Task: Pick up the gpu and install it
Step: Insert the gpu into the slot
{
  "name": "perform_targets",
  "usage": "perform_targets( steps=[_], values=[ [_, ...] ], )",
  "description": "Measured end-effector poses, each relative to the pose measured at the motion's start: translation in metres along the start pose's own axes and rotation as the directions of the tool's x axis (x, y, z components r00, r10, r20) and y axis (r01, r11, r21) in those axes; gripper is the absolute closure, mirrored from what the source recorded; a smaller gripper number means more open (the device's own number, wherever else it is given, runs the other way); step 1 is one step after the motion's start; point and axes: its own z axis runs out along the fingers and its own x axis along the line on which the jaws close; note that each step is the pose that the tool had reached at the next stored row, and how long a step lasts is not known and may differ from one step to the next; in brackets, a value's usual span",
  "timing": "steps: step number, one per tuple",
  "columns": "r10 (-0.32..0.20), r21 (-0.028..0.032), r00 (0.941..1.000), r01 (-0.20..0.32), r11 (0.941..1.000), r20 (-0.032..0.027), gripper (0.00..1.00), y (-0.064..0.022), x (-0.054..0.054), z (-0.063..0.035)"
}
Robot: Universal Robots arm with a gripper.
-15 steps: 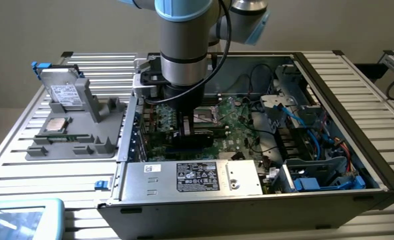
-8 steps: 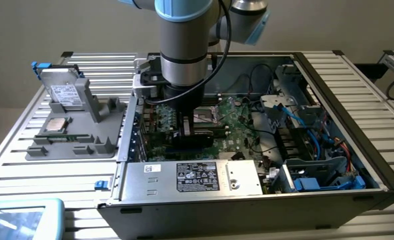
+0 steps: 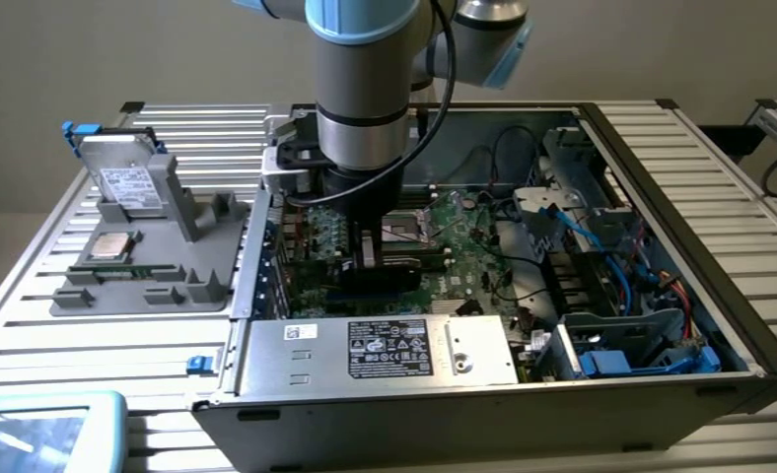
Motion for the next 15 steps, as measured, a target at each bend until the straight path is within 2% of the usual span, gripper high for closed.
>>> perform_targets(
  steps=[15],
  values=[
    [0.019,-0.0003,0.9998,-0.019,0.9998,0.0,0.73,0.0001,0.0,0.0005]
  ],
)
